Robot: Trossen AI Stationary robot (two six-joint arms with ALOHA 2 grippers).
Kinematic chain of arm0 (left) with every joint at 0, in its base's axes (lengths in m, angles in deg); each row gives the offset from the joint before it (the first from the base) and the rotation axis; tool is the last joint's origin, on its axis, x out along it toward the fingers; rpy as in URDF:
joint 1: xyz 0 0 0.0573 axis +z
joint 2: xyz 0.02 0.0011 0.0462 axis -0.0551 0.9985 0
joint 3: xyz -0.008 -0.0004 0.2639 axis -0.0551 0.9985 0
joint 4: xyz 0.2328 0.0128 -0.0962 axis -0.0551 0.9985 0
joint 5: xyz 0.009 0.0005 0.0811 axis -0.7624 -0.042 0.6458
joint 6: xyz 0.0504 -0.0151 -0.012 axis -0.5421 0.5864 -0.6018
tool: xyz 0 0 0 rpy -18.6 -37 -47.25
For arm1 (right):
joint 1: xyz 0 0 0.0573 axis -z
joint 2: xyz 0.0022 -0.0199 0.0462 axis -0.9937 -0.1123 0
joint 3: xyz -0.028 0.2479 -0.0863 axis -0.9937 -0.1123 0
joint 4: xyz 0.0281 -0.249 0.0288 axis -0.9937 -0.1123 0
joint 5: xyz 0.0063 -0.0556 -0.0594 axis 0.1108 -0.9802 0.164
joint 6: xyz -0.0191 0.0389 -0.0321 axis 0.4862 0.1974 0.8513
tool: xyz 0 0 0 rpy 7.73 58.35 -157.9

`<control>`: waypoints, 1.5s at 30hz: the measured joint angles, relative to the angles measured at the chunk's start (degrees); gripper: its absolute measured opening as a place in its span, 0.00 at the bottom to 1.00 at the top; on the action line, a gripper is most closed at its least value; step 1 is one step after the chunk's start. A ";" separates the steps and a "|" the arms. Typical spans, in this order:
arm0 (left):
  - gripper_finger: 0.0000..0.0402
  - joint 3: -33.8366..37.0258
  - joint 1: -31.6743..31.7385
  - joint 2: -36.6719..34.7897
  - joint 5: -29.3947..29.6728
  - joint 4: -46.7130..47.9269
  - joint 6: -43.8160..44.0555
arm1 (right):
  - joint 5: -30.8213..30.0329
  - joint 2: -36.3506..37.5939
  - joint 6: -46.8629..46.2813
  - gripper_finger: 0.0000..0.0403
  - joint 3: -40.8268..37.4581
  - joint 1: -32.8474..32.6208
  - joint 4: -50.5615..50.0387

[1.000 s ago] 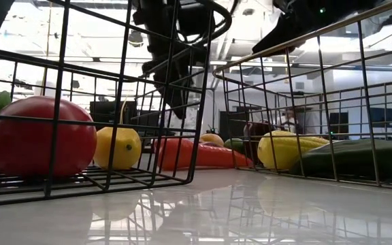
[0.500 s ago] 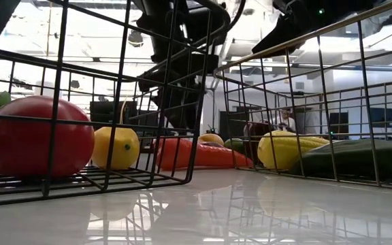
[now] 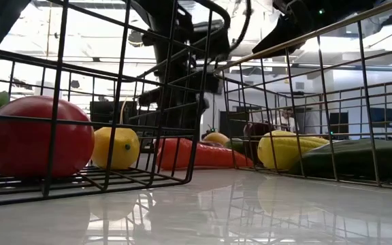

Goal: Sort produce into baskets
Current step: Put the red chili pepper into the gold wire basket

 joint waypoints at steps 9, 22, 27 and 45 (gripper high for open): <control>0.56 0.01 0.00 1.42 0.18 -2.13 0.52 | 0.06 -0.01 0.03 0.66 0.00 0.06 -0.21; 0.33 -2.29 0.12 1.37 7.40 2.24 -0.16 | 0.06 -0.01 -0.01 0.66 0.00 0.03 -0.17; 0.34 -4.93 0.56 0.73 12.96 7.72 -2.13 | 0.06 -0.01 -0.01 0.66 0.00 0.03 -0.21; 0.35 -13.61 1.80 -7.00 11.30 15.60 3.68 | -8.27 13.67 -2.34 0.66 -0.02 -0.08 -12.97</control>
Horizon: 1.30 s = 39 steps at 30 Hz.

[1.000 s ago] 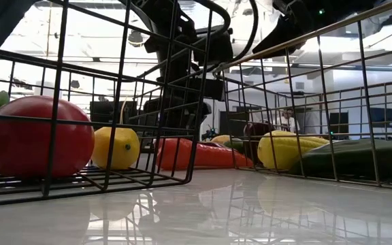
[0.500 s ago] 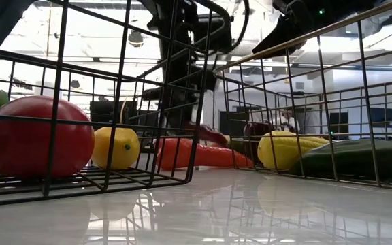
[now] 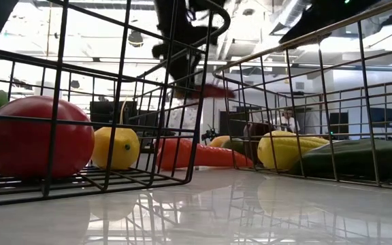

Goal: Sort produce into baskets
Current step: Put the red chili pepper into the gold wire basket, then put the yellow lemon into the black wire basket

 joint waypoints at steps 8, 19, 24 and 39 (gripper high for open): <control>0.35 -0.05 -4.71 -1.64 -14.84 -11.19 2.64 | 0.02 4.02 0.71 0.66 -4.25 0.75 4.96; 0.35 0.01 -10.50 -1.18 -22.95 -29.39 6.90 | 0.49 4.59 0.40 0.66 -6.03 4.99 7.78; 0.35 3.80 -11.35 -1.18 -21.66 -38.81 9.34 | 0.58 4.70 0.18 0.66 -6.04 4.87 6.99; 0.76 6.82 -11.38 -1.07 -14.09 -39.36 8.17 | 0.66 4.67 -0.01 0.66 -6.03 4.87 6.75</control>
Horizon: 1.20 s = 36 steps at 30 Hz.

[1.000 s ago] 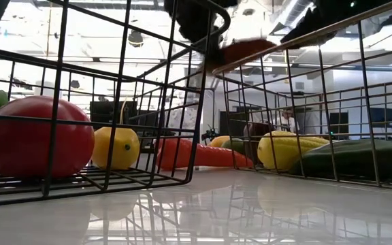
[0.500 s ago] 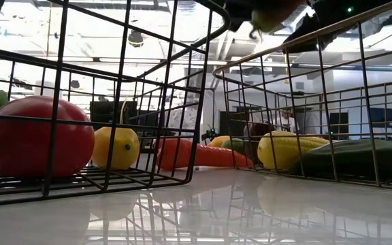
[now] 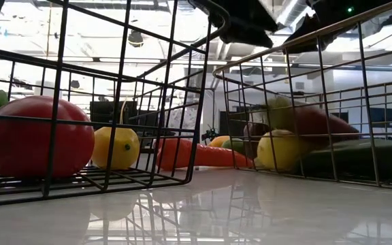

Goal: Sort produce into baskets
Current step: Put the yellow lemon into the black wire basket

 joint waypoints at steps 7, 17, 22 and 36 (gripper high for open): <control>0.75 -2.41 4.97 -0.33 4.77 10.41 -4.81 | 0.19 -0.02 0.03 0.66 -0.78 0.00 0.50; 0.73 5.53 17.60 0.00 -3.01 4.82 2.29 | 1.50 -0.02 0.25 0.66 -1.36 0.00 2.68; 0.73 9.32 18.69 0.00 -1.72 -1.25 4.76 | 1.69 -0.37 0.47 0.66 -1.36 0.00 4.93; 0.73 9.24 18.97 5.06 3.03 -2.84 10.80 | 6.22 -7.14 3.29 0.66 -1.19 0.13 14.75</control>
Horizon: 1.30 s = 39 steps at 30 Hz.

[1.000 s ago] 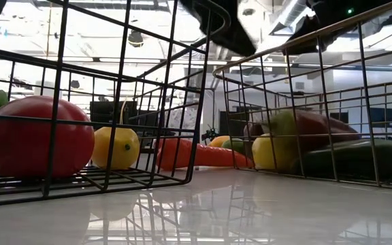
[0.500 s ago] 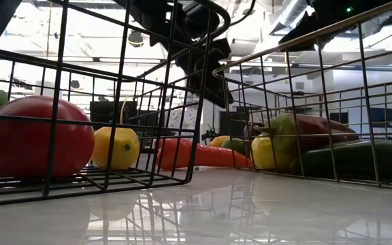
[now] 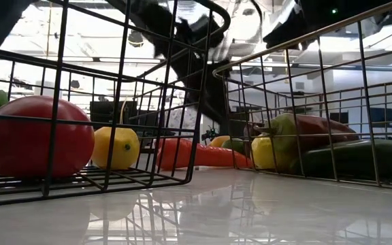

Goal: Sort produce into baskets
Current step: Put the yellow lemon into the black wire basket

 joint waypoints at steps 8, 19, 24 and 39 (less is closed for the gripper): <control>0.73 -1.21 0.95 3.44 -1.08 -4.47 -4.06 | -0.07 1.22 0.04 0.66 0.51 -0.47 -2.86; 0.73 -0.74 1.51 8.93 -3.77 -4.61 -5.08 | -0.09 1.53 -1.12 0.66 0.51 -0.55 -4.72; 0.72 -0.57 1.53 9.12 -4.31 -4.64 -5.69 | -0.11 1.55 -1.36 0.66 0.51 -0.55 -5.21; 0.57 -0.48 1.94 5.94 0.08 -3.38 -10.87 | -0.11 1.52 -1.49 0.66 0.51 -0.55 -5.65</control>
